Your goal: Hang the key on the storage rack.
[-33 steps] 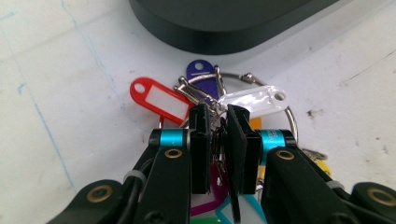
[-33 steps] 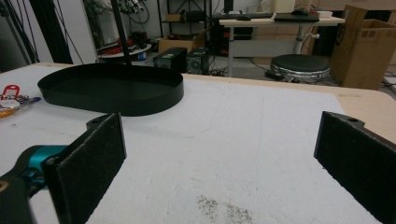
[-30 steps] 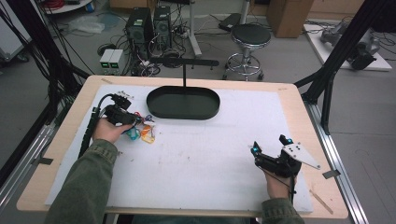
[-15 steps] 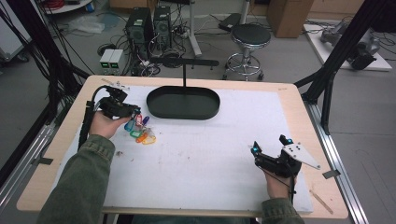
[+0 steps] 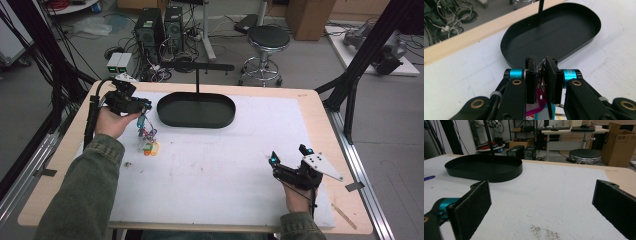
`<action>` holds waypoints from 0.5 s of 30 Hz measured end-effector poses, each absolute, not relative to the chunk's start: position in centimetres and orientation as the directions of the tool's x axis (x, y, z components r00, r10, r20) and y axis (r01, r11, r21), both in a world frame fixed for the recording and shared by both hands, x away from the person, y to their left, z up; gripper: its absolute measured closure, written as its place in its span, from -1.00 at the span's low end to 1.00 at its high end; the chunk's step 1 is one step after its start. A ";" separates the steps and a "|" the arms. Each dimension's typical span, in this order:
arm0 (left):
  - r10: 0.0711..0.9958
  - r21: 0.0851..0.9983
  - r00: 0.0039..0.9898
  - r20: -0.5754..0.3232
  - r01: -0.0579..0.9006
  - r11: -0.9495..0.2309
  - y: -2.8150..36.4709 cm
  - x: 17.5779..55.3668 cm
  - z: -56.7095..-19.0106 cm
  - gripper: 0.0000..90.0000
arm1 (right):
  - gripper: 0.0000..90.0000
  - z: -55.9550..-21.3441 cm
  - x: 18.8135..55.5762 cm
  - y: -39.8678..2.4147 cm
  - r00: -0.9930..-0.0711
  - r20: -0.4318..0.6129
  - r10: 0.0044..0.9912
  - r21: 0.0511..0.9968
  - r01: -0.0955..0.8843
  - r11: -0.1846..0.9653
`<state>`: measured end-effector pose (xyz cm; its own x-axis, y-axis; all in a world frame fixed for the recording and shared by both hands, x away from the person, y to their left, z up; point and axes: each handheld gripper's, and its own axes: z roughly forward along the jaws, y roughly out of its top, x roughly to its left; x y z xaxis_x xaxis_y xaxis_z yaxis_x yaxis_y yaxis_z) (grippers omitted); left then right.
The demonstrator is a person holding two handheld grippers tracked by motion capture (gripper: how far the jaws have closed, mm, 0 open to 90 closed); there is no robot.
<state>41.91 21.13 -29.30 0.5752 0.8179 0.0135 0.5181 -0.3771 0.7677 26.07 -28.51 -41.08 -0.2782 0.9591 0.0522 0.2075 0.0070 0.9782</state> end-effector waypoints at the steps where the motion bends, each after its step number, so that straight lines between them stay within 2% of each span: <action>1: 0.819 0.774 0.574 0.014 0.513 -0.372 21.0 41.9 -28.9 0.77 | -0.98 -41.1 26.1 -28.5 -0.279 0.052 0.959 0.978 0.206 0.007; 8: 0.813 0.801 0.580 0.051 0.462 -0.380 19.9 42.1 -26.5 0.77 | -0.98 -41.1 26.0 -28.5 -0.284 0.053 0.957 0.978 0.206 0.007; 15: 0.811 0.808 0.584 0.043 0.457 -0.371 19.2 42.7 -25.4 0.77 | -0.98 -41.1 26.1 -28.5 -0.289 0.064 0.955 0.979 0.206 -0.003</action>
<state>42.68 19.16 -25.39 0.5837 0.8109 0.0426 0.4567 -0.3713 0.8084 26.07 -28.49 -41.08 -0.2886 0.9553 0.0638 0.2058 -0.0032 0.9786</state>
